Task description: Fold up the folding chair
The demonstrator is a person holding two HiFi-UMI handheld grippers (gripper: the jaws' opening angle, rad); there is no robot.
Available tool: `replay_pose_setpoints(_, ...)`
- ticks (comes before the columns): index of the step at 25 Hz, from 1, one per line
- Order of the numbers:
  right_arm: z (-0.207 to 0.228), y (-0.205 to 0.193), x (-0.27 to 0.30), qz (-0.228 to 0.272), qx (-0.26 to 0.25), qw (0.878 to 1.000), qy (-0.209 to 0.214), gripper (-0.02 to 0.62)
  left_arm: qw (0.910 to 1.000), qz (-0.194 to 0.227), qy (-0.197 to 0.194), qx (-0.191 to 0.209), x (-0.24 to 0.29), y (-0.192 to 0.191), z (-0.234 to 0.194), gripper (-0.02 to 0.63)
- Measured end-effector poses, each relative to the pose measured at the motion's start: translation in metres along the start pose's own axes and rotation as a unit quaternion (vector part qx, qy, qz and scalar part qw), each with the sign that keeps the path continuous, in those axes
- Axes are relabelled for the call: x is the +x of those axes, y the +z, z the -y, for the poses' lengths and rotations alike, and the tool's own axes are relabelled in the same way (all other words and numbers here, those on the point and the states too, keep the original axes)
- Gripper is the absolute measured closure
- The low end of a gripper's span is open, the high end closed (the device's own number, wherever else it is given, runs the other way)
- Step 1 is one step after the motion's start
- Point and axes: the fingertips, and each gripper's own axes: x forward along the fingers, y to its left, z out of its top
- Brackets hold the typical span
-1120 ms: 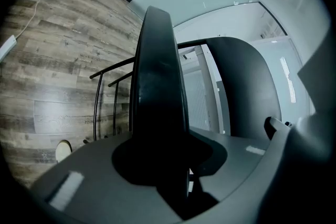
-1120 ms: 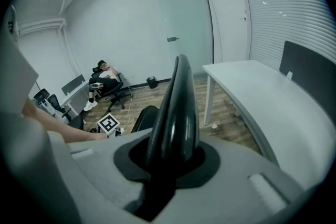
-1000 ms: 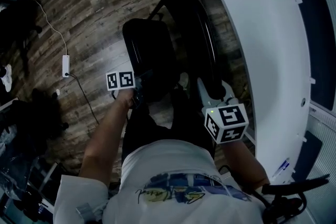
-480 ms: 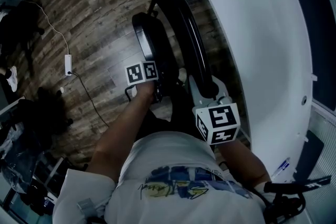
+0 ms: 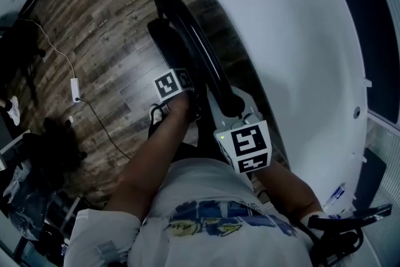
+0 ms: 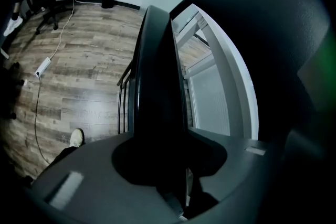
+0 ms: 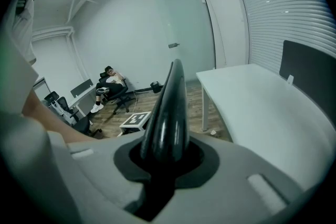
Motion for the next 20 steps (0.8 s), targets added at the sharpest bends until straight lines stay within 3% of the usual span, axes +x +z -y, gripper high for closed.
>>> replay_pose_setpoints(20,0.079,0.019,-0.01,0.022,-0.004,1.0,-0.002,0.532,0.9989,-0.021,0.042,0.0,0.05,0.018,0.086,0.479)
